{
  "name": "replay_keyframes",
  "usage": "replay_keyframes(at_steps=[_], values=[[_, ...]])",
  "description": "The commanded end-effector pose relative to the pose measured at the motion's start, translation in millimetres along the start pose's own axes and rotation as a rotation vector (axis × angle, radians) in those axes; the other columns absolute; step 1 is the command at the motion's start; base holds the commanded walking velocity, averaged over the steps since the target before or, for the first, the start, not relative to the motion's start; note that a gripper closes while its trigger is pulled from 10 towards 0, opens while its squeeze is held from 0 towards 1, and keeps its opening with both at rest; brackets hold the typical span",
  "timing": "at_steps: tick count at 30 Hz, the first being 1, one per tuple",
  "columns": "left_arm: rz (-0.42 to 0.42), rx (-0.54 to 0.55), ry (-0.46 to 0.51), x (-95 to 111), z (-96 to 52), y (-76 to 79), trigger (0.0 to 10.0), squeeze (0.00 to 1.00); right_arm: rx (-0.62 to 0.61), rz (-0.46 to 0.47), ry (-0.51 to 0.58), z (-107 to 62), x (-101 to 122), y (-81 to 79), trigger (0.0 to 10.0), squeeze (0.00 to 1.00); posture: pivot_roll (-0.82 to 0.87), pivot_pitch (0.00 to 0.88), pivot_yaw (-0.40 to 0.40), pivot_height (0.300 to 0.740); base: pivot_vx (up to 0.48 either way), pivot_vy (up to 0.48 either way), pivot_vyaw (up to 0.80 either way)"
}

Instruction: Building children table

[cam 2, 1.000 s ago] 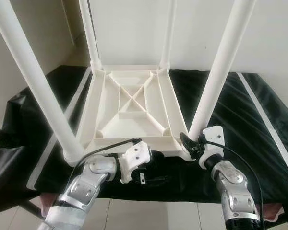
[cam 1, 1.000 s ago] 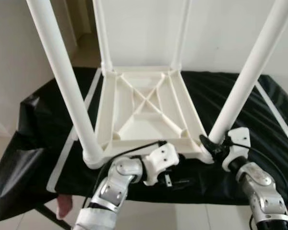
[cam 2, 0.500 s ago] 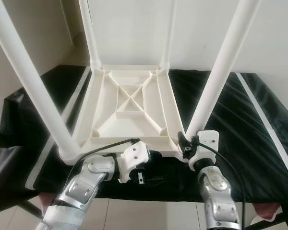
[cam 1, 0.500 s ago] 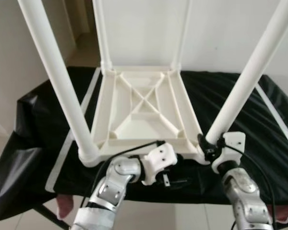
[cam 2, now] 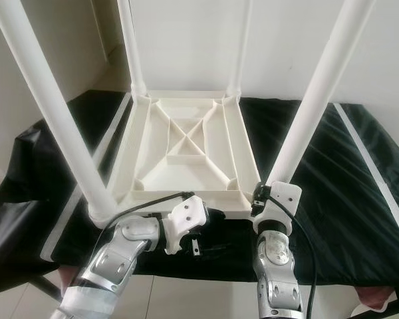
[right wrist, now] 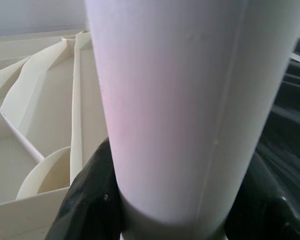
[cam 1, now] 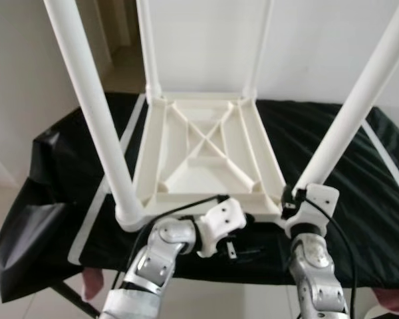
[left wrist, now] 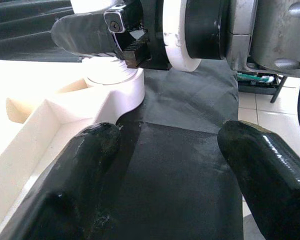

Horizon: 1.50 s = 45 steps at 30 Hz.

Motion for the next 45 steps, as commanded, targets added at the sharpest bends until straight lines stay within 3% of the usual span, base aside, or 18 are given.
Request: replay_keyframes(at_steps=[1,7,8,9,10,17,21,22,23,24,41,45], values=[[-0.011,0.107,0.005,0,0.8,-7.4,10.0,0.00,-0.088,0.021,-0.086,-4.2,-18,13.7,10.0,0.00,-0.02,0.000,-0.019,0.740,0.000,0.000,0.00],[-0.013,0.111,0.008,1,1.7,-7.8,10.0,0.00,-0.081,0.017,-0.090,-4.8,-17,11.5,10.0,0.00,-0.02,0.000,-0.023,0.740,0.000,0.000,0.00],[-0.014,0.111,0.009,1,1.6,-7.3,10.0,0.00,-0.075,0.020,-0.087,-4.8,-16,10.7,10.0,0.58,-0.02,0.000,-0.024,0.740,0.000,0.000,0.00],[-0.014,0.111,0.009,1,1.6,-7.3,10.0,0.00,-0.075,0.020,-0.087,-4.8,-16,10.7,10.0,0.58,-0.02,0.000,-0.024,0.740,0.000,0.000,0.00],[-0.015,0.111,0.009,1,1.4,-6.9,10.0,0.00,-0.072,0.023,-0.084,-4.8,-15,9.9,10.0,1.00,-0.02,0.000,-0.024,0.740,0.000,0.000,0.00],[-0.019,0.112,0.010,0,1.7,-6.2,10.0,0.00,-0.051,0.018,-0.073,-4.8,-13,7.6,10.0,1.00,-0.02,0.000,-0.029,0.740,0.000,0.000,0.00],[-0.024,0.111,0.013,1,2.3,-5.2,10.0,0.00,-0.042,-0.008,-0.077,-3.0,-14,14.4,10.0,1.00,-0.03,0.000,-0.030,0.740,0.000,0.000,0.00],[-0.023,0.110,0.013,1,2.4,-5.2,10.0,0.00,-0.026,-0.016,-0.075,-2.4,-14,15.5,10.0,0.47,-0.03,0.000,-0.030,0.740,0.000,0.000,0.00],[-0.023,0.109,0.012,1,2.4,-5.2,10.0,0.00,-0.014,-0.021,-0.074,-2.2,-14,16.0,10.0,0.47,-0.03,0.000,-0.030,0.740,0.000,0.000,0.00],[-0.023,0.108,0.012,1,2.6,-5.0,10.0,0.00,0.006,-0.020,-0.074,-2.0,-13,15.9,10.0,0.00,-0.03,0.000,-0.030,0.740,0.000,0.000,0.00],[-0.018,0.090,0.007,-1,3.8,-1.5,10.0,0.00,0.313,-0.135,-0.006,7.6,-6,16.3,10.0,0.00,-0.04,0.000,-0.022,0.740,0.000,0.000,0.00],[-0.017,0.087,0.007,-1,4.0,-0.1,10.0,0.00,0.416,-0.224,-0.009,11.0,-6,15.4,10.0,0.00,-0.04,0.000,-0.023,0.740,0.000,0.000,0.00]])
Point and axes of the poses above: a point about 5 cm out from each wrist's last joint towards the gripper, its own z axis pointing out of the wrist towards the gripper, its own x axis along the axis of the wrist's last joint, y = z × x, the point moved 4 cm from there along z, pointing out of the wrist towards the gripper, and after that the axes turned 3 degrees about -z, right-handed, at the moved point
